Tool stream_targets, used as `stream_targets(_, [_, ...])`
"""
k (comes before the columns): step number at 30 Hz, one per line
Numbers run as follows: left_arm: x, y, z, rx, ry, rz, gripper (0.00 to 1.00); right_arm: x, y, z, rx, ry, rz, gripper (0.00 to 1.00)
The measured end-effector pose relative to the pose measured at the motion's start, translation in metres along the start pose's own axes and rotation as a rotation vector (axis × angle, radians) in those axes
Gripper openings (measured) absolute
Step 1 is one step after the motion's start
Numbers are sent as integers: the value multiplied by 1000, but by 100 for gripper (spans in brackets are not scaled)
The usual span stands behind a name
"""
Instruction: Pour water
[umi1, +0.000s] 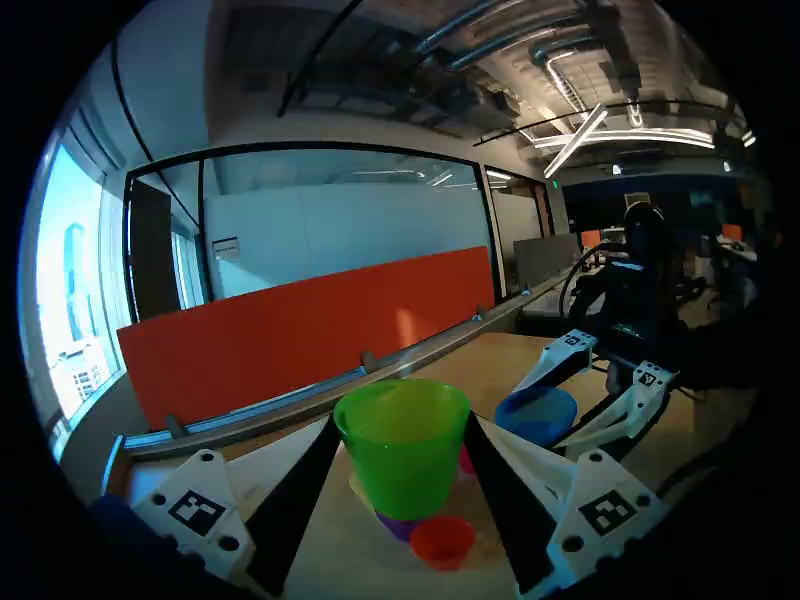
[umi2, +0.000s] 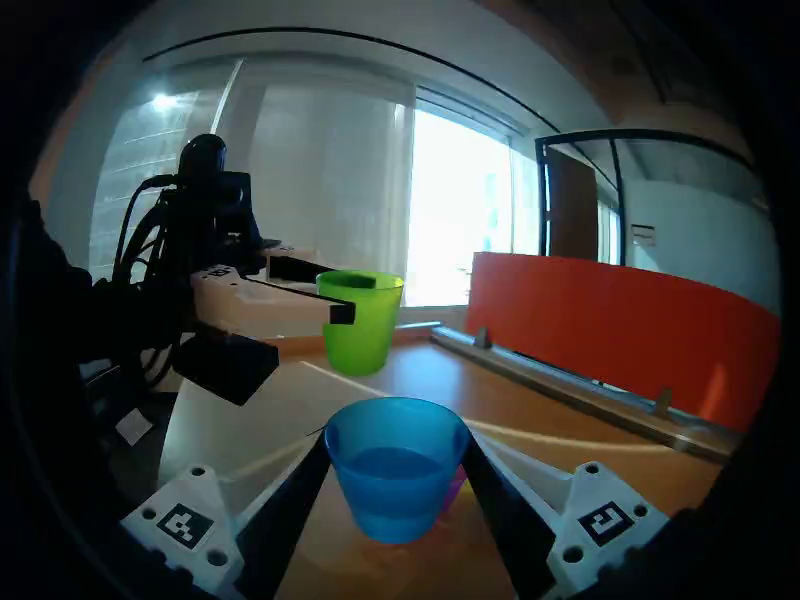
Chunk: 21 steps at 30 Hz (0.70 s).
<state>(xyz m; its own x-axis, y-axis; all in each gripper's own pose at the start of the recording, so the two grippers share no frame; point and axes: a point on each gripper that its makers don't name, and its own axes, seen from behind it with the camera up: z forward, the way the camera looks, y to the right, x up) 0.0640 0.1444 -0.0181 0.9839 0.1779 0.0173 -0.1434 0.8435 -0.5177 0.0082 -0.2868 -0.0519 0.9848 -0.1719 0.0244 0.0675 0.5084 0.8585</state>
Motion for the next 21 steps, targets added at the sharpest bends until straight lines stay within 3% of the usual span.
stream_targets(6, [-6, -3, -1, -9, -5, -70, 87, -2, 0, 0, 0, -11, -5, 91])
stream_targets(21, [-47, 5, -6, -35, -113, -43, 87, -20, 1, -4, 12, -89, 2, 91])
